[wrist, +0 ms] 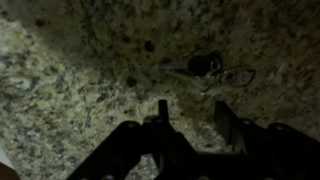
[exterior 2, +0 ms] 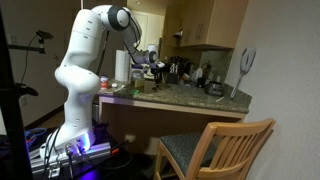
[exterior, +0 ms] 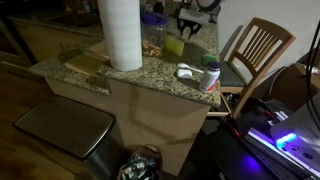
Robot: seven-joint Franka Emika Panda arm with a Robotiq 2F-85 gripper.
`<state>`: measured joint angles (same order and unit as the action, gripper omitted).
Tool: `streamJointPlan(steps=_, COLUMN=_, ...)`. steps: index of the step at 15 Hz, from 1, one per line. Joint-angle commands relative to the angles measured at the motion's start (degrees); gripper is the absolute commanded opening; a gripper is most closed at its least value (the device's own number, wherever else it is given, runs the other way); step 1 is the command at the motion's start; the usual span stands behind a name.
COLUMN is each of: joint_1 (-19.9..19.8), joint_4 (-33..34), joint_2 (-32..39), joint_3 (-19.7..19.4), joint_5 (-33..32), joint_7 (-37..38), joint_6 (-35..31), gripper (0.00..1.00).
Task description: Move the keys backwards
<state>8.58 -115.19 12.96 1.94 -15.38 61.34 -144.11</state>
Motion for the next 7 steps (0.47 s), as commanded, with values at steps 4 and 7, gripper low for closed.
streamJointPlan(steps=4, joint_1=-1.6, joint_4=-8.7, joint_2=-19.6, joint_3=0.1, joint_5=1.5, joint_7=-7.7, joint_6=4.0, gripper=0.99)
streamJointPlan(steps=7, joint_1=-2.5, joint_4=-6.0, joint_2=-18.0, joint_3=1.3, joint_5=0.8, joint_7=-6.3, joint_6=4.1, gripper=0.99)
